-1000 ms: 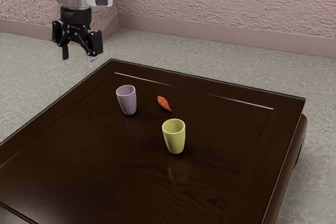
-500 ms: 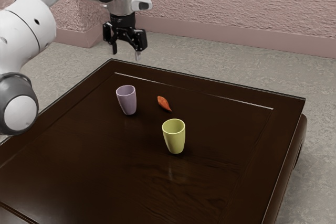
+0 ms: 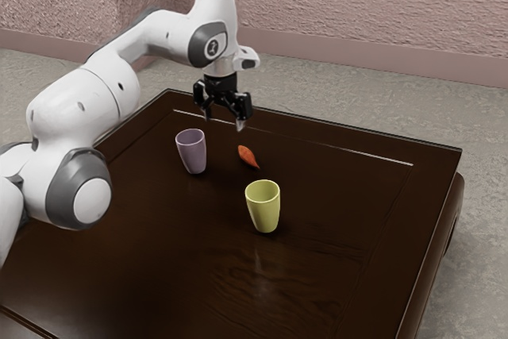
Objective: Place the left cup onto the right cup
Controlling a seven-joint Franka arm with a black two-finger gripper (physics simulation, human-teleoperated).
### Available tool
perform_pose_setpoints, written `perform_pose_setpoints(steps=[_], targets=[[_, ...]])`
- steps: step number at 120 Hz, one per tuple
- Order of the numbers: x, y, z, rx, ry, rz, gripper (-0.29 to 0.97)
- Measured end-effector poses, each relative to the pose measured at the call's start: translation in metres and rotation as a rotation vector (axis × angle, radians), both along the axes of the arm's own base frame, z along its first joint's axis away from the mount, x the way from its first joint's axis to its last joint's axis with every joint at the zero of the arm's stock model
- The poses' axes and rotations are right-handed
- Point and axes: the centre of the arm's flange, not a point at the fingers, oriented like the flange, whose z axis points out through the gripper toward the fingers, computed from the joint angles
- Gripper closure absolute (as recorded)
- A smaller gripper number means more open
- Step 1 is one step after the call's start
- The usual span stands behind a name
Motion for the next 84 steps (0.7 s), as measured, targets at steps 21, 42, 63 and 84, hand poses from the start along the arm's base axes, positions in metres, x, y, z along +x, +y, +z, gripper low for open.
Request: perform_pose_setpoints(steps=[21,42,63,84], targets=[[0.002,0.056,-0.007,0.006,-0.017,0.044,0.00],[-0.002,0.098,-0.023,0.003,0.004,0.067,0.00],[-0.004,0.100,-0.052,-0.007,0.036,0.048,0.00],[-0.001,0.087,-0.066,-0.042,0.023,0.033,0.00]])
